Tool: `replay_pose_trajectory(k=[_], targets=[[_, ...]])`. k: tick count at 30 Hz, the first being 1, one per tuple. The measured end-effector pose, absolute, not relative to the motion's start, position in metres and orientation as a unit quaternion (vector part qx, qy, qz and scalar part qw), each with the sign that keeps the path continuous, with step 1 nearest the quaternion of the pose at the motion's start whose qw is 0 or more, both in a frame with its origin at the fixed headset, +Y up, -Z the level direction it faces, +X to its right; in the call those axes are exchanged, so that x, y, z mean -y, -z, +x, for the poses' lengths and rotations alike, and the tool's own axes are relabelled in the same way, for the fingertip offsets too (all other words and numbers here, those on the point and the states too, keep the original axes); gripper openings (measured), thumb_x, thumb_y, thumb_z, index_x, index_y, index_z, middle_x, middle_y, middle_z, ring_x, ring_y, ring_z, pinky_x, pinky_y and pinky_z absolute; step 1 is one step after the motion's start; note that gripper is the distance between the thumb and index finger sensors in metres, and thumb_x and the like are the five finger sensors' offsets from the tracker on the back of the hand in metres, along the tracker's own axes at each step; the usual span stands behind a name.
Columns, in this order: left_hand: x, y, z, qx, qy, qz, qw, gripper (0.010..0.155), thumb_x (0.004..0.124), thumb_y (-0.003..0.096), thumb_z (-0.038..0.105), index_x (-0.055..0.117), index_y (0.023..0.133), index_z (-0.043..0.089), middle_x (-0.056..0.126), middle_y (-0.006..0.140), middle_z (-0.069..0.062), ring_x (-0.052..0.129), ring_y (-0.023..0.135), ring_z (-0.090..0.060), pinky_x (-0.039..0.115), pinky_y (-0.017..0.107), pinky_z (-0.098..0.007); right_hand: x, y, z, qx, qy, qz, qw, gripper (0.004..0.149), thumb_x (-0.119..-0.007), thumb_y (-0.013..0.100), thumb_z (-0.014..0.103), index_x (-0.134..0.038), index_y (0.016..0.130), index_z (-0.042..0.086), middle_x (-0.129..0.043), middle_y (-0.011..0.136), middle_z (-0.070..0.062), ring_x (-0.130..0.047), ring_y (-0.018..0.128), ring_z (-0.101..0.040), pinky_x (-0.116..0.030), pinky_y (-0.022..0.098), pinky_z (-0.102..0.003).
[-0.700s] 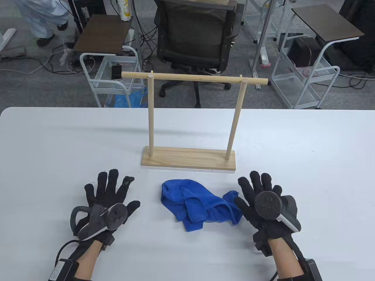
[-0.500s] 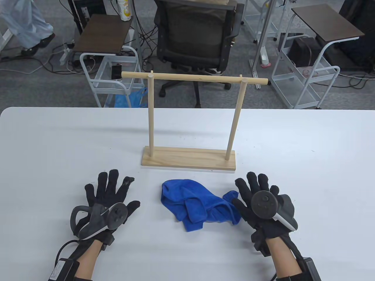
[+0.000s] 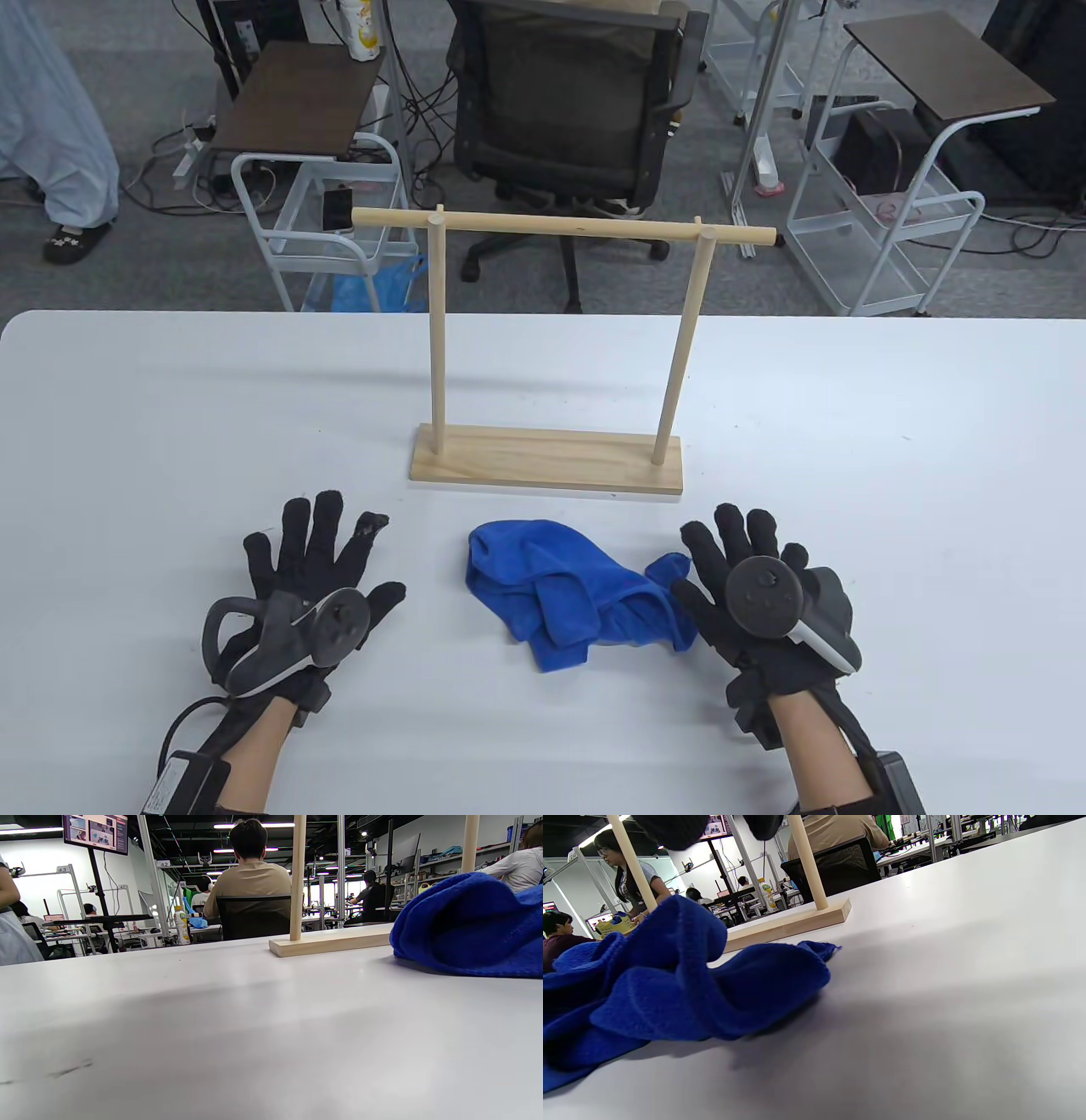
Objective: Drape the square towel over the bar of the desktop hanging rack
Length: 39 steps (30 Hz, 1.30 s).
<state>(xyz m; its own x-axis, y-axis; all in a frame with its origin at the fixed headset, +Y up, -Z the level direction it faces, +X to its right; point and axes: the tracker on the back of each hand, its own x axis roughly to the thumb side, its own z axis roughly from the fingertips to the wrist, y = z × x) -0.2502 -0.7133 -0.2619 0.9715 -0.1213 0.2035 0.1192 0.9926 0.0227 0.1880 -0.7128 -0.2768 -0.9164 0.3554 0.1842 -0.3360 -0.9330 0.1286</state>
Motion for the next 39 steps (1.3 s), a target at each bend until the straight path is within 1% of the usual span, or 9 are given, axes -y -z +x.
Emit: replay_pose_trajectory(k=[8,13,15,21,26,29,32,37,39], targets=[[0.714,0.262,-0.252,0.102,0.058,0.003,0.993,0.085,0.037,0.0546,0.073,0.026,0.127,0.03,0.016,0.133,-0.02,0.02,0.118,-0.05,0.026,0.078,-0.077,0.7,0.273,0.179,-0.02,-0.976,0.113,0.186,0.07,-0.056,0.063,0.056,-0.033,0.12,0.022,-0.017,0.122,-0.018,-0.016,0.109,-0.05,-0.023,0.069,-0.074],[0.713,0.262,-0.252,0.101,0.054,0.002,0.993,0.085,0.037,0.0549,0.073,0.026,0.127,0.029,0.016,0.133,-0.02,0.02,0.117,-0.05,0.026,0.078,-0.077,0.686,0.271,0.165,-0.001,-0.973,0.134,0.188,0.072,-0.058,0.062,0.059,-0.037,0.12,0.021,-0.034,0.122,-0.022,-0.035,0.11,-0.05,-0.031,0.069,-0.075],[0.713,0.262,-0.253,0.1,0.053,0.004,0.994,0.085,0.037,0.0548,0.073,0.026,0.127,0.029,0.016,0.133,-0.02,0.02,0.117,-0.051,0.026,0.078,-0.077,0.68,0.272,0.159,0.001,-0.972,0.139,0.19,0.072,-0.059,0.062,0.059,-0.039,0.119,0.021,-0.039,0.12,-0.022,-0.04,0.108,-0.05,-0.035,0.069,-0.074],[0.714,0.262,-0.255,0.098,0.053,0.003,0.994,0.085,0.037,0.0549,0.073,0.026,0.127,0.029,0.016,0.133,-0.02,0.02,0.118,-0.05,0.026,0.078,-0.077,0.661,0.273,0.138,0.008,-0.972,0.153,0.177,0.071,-0.06,0.062,0.059,-0.041,0.119,0.021,-0.043,0.119,-0.022,-0.046,0.106,-0.05,-0.041,0.07,-0.071],[0.714,0.262,-0.255,0.098,0.054,-0.002,0.994,0.085,0.038,0.0548,0.073,0.027,0.127,0.029,0.016,0.133,-0.02,0.02,0.118,-0.05,0.026,0.078,-0.077,0.65,0.273,0.116,0.0,-0.971,0.171,0.166,0.071,-0.063,0.061,0.058,-0.046,0.118,0.019,-0.05,0.117,-0.022,-0.055,0.102,-0.05,-0.052,0.069,-0.065],[0.714,0.262,-0.255,0.099,0.053,-0.005,0.994,0.085,0.038,0.055,0.073,0.027,0.127,0.029,0.016,0.133,-0.02,0.021,0.118,-0.05,0.026,0.078,-0.078,0.647,0.276,0.102,-0.03,-0.972,0.174,0.153,0.071,-0.064,0.061,0.058,-0.051,0.116,0.016,-0.061,0.112,-0.021,-0.066,0.095,-0.048,-0.061,0.065,-0.06],[0.714,0.262,-0.255,0.099,0.054,-0.009,0.994,0.085,0.038,0.055,0.073,0.027,0.127,0.029,0.017,0.133,-0.02,0.021,0.117,-0.051,0.026,0.078,-0.077,0.651,0.282,0.091,-0.079,-0.975,0.159,0.132,0.071,-0.065,0.06,0.059,-0.058,0.113,0.013,-0.073,0.102,-0.019,-0.078,0.084,-0.044,-0.069,0.058,-0.052],[0.714,0.263,-0.255,0.098,0.051,-0.016,0.994,0.085,0.038,0.055,0.072,0.028,0.127,0.029,0.018,0.133,-0.02,0.022,0.117,-0.051,0.026,0.078,-0.078,0.668,0.291,0.076,-0.181,-0.973,0.116,0.089,0.072,-0.066,0.06,0.061,-0.066,0.108,0.008,-0.084,0.089,-0.014,-0.087,0.07,-0.038,-0.075,0.05,-0.046],[0.714,0.263,-0.255,0.098,0.052,-0.018,0.994,0.085,0.038,0.055,0.072,0.028,0.127,0.029,0.018,0.133,-0.02,0.022,0.117,-0.051,0.027,0.078,-0.078,0.677,0.295,0.071,-0.23,-0.966,0.096,0.074,0.072,-0.065,0.06,0.061,-0.067,0.107,0.006,-0.085,0.087,-0.014,-0.087,0.068,-0.037,-0.075,0.049,-0.045]])
